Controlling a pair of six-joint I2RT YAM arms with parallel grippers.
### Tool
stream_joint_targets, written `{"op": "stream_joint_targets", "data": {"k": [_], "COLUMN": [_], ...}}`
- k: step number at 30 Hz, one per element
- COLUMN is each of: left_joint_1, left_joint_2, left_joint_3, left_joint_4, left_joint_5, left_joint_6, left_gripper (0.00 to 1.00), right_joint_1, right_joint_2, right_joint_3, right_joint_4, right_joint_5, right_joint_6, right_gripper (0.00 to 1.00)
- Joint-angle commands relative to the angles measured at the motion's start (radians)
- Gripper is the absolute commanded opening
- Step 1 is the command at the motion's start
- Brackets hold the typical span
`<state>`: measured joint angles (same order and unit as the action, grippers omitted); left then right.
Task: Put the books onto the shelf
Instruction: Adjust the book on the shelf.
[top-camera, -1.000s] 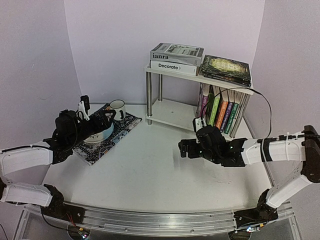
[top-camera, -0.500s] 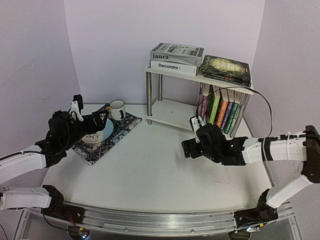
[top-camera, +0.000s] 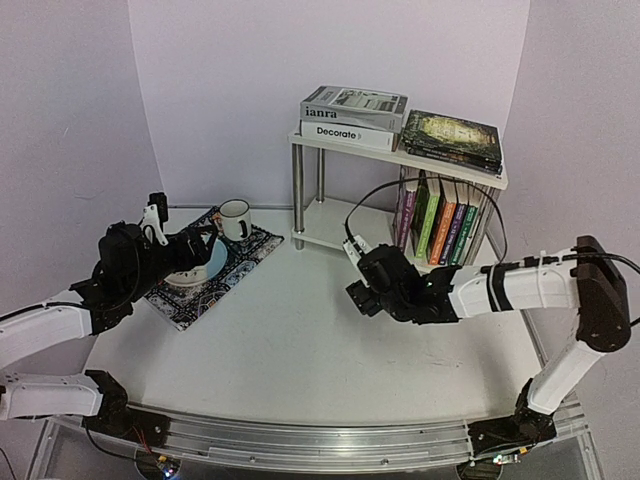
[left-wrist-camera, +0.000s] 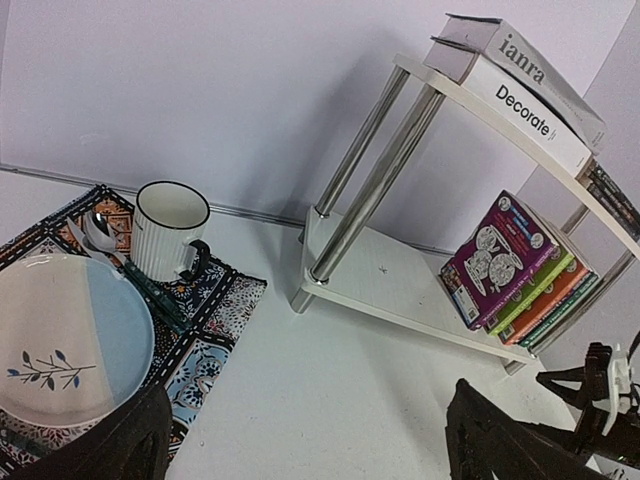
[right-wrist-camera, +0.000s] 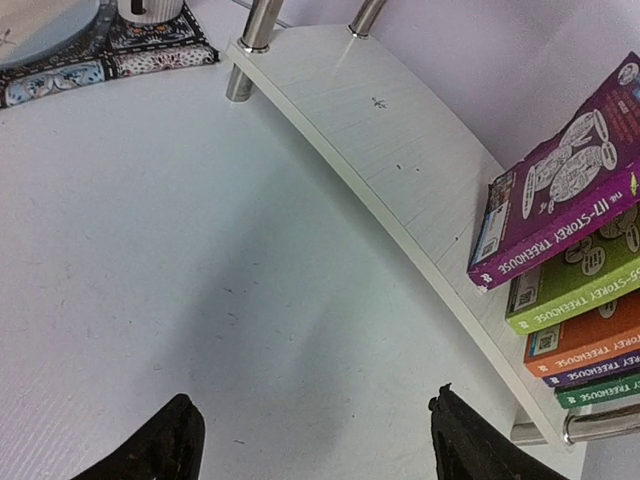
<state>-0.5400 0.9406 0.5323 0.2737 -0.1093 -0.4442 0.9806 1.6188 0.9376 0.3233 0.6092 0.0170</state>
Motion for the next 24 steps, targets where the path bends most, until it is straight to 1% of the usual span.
{"op": "stream_joint_targets", "data": {"k": [1,3,5,7,8,10,19,24], "left_joint_1": [0.005,0.005,0.004,0.005,0.005,0.005,0.005,0.005], "left_joint_2": [-0.031,-0.031,-0.031,-0.030,-0.028,-0.024,0.000,-0.019], "left_joint_3": [0.028,0.034,0.041,0.044,0.045,0.047,0.063,0.071], "left_joint_4": [-0.002,-0.007,-0.013,-0.015,-0.016,-0.017,-0.023,-0.039], "left_joint_5": [-0.024,-0.026,-0.027,-0.026,-0.025,-0.024,-0.015,-0.037], "left_joint_6": [0.011,0.014,0.013,0.010,0.009,0.006,0.010,0.024], "left_gripper": [0.96,0.96,0.96,0.96,0.96,0.95,0.95,0.95], "right_joint_1": [0.000,0.001,0.001,0.001,0.002,0.001,0.001,0.000], "right_joint_2": [0.086,0.107,0.126,0.140,0.147,0.162,0.267,0.330], "right_joint_3": [0.090,0.111,0.126,0.134,0.139,0.151,0.247,0.313], "right_joint_4": [-0.021,-0.017,-0.008,0.005,0.013,0.029,0.063,0.065], "right_joint_5": [0.131,0.128,0.122,0.130,0.136,0.148,0.195,0.208], "right_joint_6": [-0.071,-0.079,-0.093,-0.109,-0.119,-0.145,-0.271,-0.334], "right_gripper": [0.53,0.33,0.18,0.06,0.02,0.00,0.00,0.00]}}
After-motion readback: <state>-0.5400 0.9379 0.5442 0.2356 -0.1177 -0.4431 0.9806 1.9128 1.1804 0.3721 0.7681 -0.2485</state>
